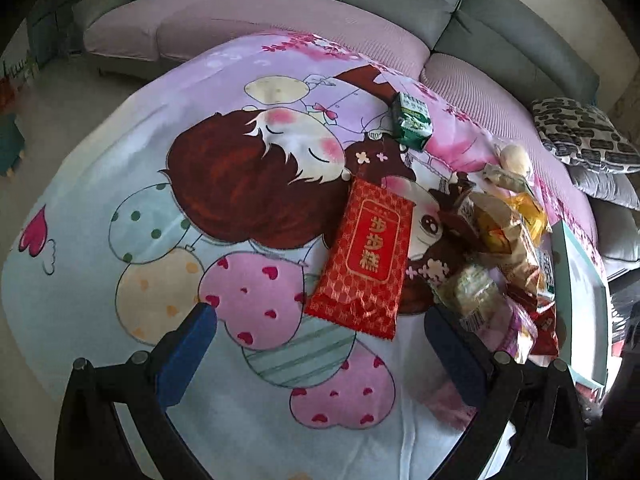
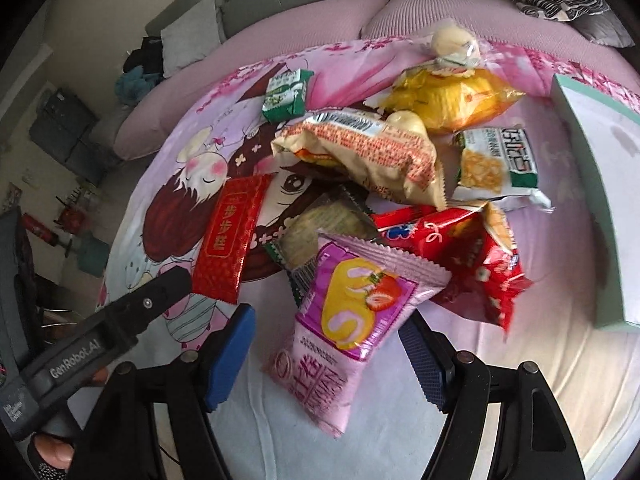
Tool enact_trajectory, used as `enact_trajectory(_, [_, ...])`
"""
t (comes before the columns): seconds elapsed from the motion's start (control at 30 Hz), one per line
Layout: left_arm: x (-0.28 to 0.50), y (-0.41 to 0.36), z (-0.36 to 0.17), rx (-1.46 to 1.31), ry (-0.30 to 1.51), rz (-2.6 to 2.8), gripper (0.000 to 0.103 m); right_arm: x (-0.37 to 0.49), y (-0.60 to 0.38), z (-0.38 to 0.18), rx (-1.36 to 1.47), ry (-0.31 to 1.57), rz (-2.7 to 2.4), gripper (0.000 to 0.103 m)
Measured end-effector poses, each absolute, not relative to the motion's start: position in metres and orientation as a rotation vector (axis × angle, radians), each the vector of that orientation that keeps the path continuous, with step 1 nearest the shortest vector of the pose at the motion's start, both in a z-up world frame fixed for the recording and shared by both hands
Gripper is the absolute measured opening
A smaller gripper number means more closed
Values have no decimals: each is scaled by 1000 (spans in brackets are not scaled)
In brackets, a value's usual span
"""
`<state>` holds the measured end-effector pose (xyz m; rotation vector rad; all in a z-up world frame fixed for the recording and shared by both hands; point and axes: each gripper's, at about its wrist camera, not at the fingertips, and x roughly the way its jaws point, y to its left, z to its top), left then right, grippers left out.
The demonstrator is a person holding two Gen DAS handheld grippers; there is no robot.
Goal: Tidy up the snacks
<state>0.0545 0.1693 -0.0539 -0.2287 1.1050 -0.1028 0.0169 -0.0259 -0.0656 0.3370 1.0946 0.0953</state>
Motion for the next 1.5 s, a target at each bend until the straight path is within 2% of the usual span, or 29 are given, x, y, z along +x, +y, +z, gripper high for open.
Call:
enact_trajectory(0.33, [86,144,-57,-106,1056,-201,103,22,-29,-75,318,1097,51,74])
enact_trajectory(0.67, [115,114,-83,100,1120,-164,103,18,-36,-74,318,1104,62,62])
enact_trajectory(0.77, [119,114,-88,121,1139,-140,102,11,-41,-74,334,1110,74,55])
enact_trajectory(0.97, [122,117,-88,118,1133,-134,87,0,-50,-69,342,1119,60,53])
enact_trajectory(1.1, [121,107,-86,128,1122,-172,64,-3,-48,-67,326,1124,64,52])
enact_trajectory(1.23, [116,100,-84,133,1110,-174,50,-4,-44,-66,323,1122,75,50])
enact_trajectory(1.3, [114,100,-83,122,1104,-168,46,-5,-43,-65,324,1116,80,47])
enact_trajectory(1.5, [103,104,-74,71,1086,-157,46,-10,-41,-52,324,1074,89,43])
